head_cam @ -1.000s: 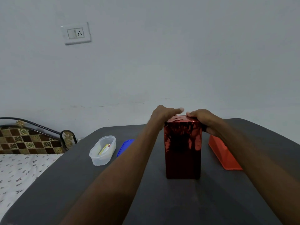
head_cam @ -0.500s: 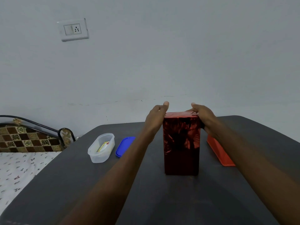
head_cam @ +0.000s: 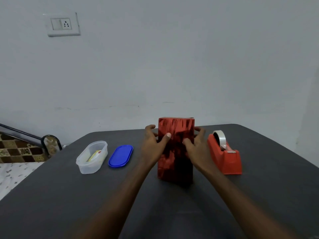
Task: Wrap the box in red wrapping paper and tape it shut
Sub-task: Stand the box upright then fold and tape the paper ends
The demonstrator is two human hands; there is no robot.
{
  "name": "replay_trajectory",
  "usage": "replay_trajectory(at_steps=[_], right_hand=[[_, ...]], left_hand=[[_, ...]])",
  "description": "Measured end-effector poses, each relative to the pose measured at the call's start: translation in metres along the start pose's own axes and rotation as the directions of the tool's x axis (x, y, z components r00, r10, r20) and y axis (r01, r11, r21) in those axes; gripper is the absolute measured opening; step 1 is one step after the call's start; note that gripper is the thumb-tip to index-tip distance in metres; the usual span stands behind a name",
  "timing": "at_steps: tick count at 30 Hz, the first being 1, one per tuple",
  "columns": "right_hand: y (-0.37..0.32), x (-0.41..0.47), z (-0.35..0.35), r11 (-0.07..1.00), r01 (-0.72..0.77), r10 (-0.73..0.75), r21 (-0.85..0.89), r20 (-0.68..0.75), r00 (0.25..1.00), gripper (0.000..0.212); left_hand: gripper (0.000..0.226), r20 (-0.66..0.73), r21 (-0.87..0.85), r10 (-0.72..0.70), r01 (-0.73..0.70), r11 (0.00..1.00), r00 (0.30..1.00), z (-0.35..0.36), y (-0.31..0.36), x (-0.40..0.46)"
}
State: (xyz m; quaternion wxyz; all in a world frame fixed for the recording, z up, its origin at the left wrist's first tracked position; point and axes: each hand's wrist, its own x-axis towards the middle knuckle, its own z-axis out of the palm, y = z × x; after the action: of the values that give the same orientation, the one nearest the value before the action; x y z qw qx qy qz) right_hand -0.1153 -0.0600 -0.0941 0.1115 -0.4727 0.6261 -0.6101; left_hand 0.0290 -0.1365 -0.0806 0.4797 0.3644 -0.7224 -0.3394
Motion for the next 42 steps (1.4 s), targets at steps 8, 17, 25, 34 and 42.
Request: replay_trajectory(at_steps=[8,17,25,34,42], right_hand=[[0.004,0.038,0.000,0.955,-0.117,0.142,-0.274,0.076,0.987,0.038],[0.009,0.044,0.016,0.858,-0.197,0.331,-0.475,0.216,0.919,0.041],[0.022,0.043,0.027,0.846,-0.187,0.339,-0.500,0.233,0.911,0.033],[0.041,0.036,0.038,0.818,-0.211,0.369,-0.535,0.207,0.906,0.048],[0.043,0.038,0.040,0.837,-0.239,0.371,-0.491,0.190,0.909,0.046]], left_hand=[[0.052,0.134,0.159,-0.081,0.059,0.985,0.988,0.005,-0.001,0.018],[0.026,0.118,0.336,-0.219,0.169,0.927,0.969,0.003,-0.024,0.023],[0.017,0.119,0.419,-0.276,0.204,0.885,0.954,0.003,-0.035,0.024],[0.028,0.110,0.452,-0.309,0.230,0.862,0.945,0.012,-0.054,0.021],[0.026,0.128,0.447,-0.287,0.203,0.871,0.949,0.012,-0.056,0.022]])
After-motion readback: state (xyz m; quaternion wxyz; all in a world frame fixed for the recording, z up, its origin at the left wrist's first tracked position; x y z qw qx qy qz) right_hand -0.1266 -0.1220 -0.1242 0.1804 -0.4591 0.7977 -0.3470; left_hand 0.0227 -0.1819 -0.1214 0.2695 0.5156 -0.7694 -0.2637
